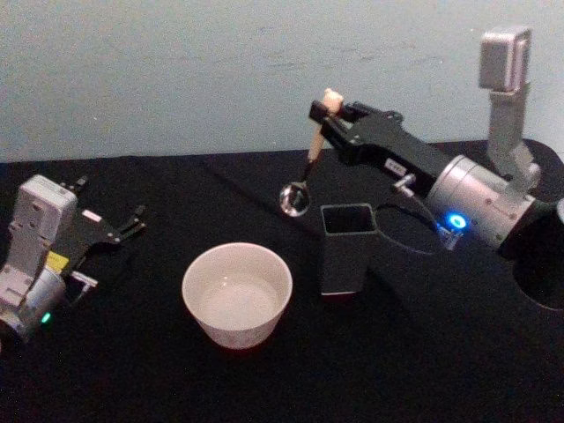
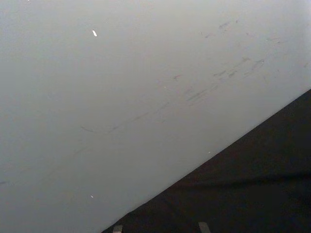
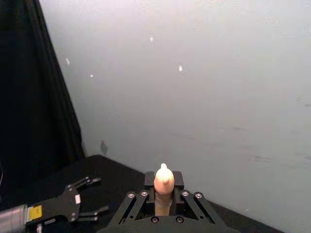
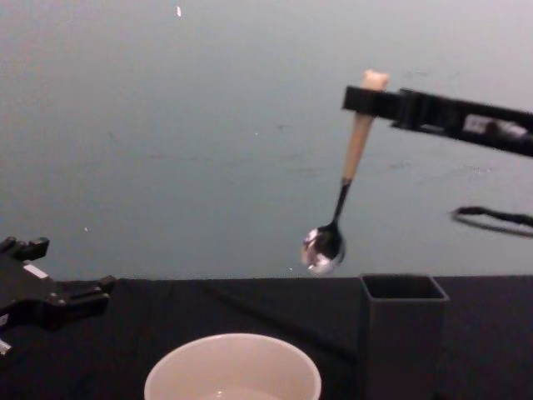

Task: Pick up the stirring spoon with one hand, stir inside the cup, then place it back in its original position.

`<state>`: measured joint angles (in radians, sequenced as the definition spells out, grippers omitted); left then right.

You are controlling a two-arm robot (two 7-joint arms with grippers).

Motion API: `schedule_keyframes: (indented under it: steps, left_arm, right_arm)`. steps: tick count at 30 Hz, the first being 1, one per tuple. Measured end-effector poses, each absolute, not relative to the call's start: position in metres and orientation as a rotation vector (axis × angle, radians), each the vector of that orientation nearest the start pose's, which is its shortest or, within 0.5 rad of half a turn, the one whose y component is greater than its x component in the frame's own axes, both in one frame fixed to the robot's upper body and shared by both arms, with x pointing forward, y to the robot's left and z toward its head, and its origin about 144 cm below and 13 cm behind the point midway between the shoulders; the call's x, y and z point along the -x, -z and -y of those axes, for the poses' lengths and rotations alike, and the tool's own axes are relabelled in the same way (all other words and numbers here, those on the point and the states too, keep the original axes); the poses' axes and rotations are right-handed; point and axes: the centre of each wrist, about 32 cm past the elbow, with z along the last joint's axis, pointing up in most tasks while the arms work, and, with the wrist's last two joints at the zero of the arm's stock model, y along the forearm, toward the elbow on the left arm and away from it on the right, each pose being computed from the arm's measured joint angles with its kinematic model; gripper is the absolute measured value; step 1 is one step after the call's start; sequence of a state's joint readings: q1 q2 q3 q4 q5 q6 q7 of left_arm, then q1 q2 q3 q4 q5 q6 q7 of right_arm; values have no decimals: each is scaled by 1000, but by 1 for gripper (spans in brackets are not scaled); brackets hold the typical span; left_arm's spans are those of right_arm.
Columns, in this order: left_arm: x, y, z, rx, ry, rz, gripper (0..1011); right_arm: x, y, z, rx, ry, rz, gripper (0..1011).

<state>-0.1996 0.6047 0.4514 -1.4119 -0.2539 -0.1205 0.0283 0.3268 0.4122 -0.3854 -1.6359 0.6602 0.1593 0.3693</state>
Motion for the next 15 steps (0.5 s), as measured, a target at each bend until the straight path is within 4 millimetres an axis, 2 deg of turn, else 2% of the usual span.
schedule_keyframes:
  steps: [15]
  left_arm:
    - [-489, -1140, -310, -305, -1248, 285, 1001]
  right_arm:
    - [-498, -1253, 261, -152, 827, -24, 214]
